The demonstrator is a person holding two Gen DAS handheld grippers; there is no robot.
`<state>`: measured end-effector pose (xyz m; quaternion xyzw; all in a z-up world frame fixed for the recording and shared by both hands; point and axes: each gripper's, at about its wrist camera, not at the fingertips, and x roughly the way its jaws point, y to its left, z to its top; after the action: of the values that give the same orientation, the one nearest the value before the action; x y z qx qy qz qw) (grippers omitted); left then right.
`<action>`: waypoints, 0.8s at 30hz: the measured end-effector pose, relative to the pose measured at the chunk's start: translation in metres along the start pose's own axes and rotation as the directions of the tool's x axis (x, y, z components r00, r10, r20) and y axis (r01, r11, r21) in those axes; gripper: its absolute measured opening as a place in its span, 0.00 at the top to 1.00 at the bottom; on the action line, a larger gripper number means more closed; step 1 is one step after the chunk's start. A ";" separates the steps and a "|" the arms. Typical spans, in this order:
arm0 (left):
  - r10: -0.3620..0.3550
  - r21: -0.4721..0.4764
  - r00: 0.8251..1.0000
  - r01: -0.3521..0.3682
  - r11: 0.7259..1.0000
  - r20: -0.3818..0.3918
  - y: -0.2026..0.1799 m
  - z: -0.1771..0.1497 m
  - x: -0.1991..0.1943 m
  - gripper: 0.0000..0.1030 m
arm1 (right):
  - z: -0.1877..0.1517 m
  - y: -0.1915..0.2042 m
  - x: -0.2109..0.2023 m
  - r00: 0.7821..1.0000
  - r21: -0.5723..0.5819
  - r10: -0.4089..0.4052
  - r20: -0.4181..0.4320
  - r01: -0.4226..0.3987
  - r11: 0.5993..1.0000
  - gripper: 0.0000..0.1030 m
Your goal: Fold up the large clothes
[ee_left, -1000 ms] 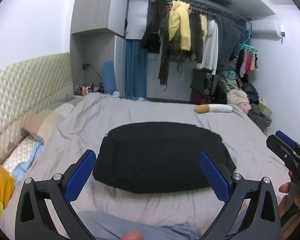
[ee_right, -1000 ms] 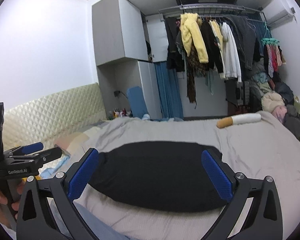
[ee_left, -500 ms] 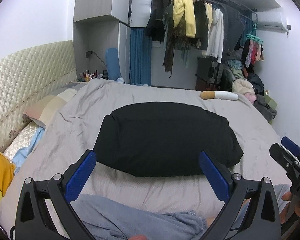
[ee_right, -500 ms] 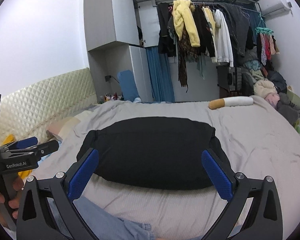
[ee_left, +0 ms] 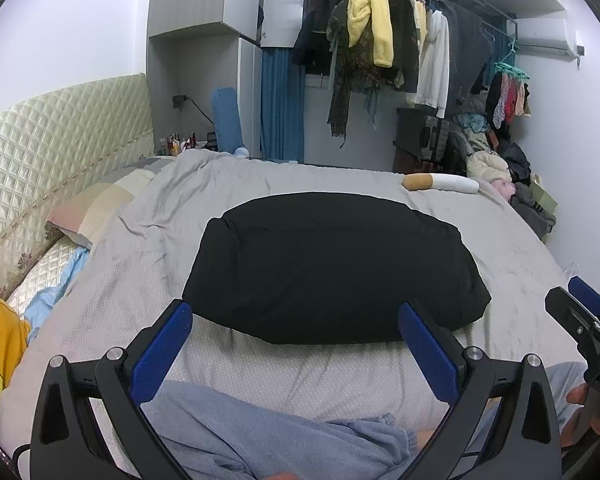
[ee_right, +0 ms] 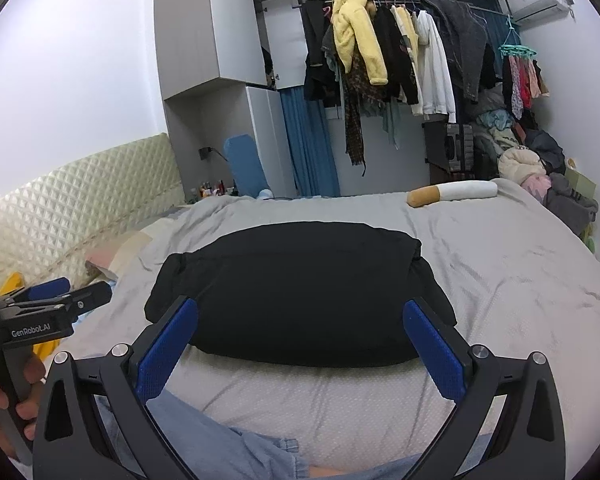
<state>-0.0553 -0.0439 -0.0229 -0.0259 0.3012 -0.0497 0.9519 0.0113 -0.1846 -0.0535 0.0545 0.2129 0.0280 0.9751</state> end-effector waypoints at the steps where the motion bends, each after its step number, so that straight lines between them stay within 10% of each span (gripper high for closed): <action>1: -0.001 0.000 1.000 0.001 1.000 0.000 0.000 0.000 0.000 0.00 | 0.000 0.000 0.000 1.000 -0.002 -0.001 0.000 0.001 1.000 0.00; 24: -0.007 -0.002 1.000 0.007 1.000 0.002 0.002 -0.002 0.003 0.00 | 0.002 0.001 -0.009 1.000 -0.016 -0.013 0.015 0.013 1.000 0.00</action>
<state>-0.0541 -0.0419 -0.0263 -0.0277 0.3001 -0.0527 0.9520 0.0044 -0.1846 -0.0478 0.0457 0.2058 0.0230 0.9773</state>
